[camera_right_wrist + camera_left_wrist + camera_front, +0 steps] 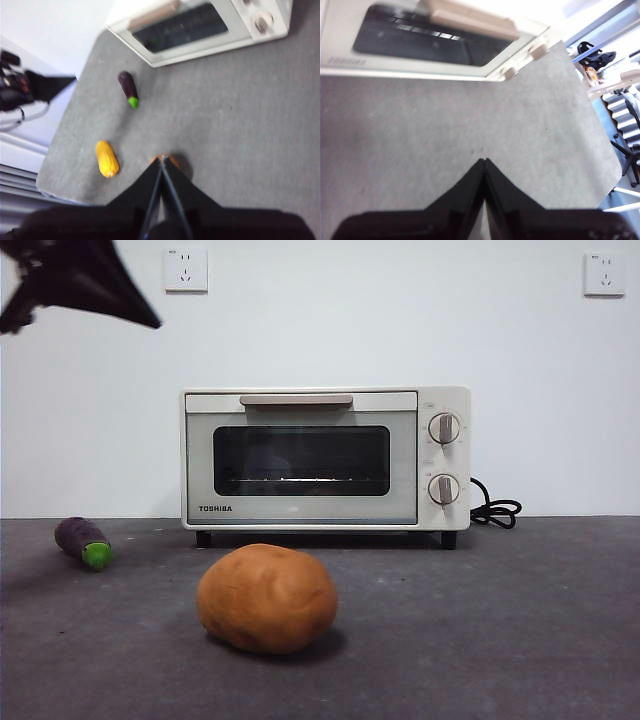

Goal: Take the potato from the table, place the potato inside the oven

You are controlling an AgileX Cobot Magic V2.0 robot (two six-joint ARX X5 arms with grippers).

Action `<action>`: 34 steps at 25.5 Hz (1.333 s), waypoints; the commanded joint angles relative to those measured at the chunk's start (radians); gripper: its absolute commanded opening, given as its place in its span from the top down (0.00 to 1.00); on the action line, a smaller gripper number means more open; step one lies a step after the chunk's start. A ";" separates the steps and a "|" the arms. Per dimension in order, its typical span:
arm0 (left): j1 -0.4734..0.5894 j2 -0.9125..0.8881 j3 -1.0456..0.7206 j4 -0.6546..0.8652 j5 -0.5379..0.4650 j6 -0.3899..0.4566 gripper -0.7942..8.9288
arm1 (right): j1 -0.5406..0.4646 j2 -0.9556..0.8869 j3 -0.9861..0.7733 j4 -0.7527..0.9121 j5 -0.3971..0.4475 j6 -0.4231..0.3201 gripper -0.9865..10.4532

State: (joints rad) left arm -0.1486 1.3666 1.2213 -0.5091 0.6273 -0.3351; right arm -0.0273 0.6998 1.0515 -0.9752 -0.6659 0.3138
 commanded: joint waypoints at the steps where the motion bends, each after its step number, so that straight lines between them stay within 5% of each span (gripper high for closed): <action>1: -0.024 0.061 0.080 -0.001 -0.001 -0.006 0.92 | 0.001 0.024 0.002 -0.024 -0.004 -0.012 0.92; 19: -0.129 0.484 0.517 -0.050 -0.186 -0.017 0.92 | 0.001 0.049 0.002 -0.061 0.004 -0.027 0.92; 30: -0.132 0.597 0.563 0.083 -0.101 -0.084 0.92 | 0.001 0.050 0.002 -0.073 0.052 -0.031 0.92; 34: -0.132 0.597 0.562 0.079 -0.173 -0.095 0.92 | 0.001 0.050 0.002 -0.074 0.065 -0.030 0.92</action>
State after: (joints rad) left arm -0.2775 1.9480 1.7824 -0.4320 0.4541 -0.4244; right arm -0.0273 0.7506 1.0519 -1.0519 -0.6022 0.2943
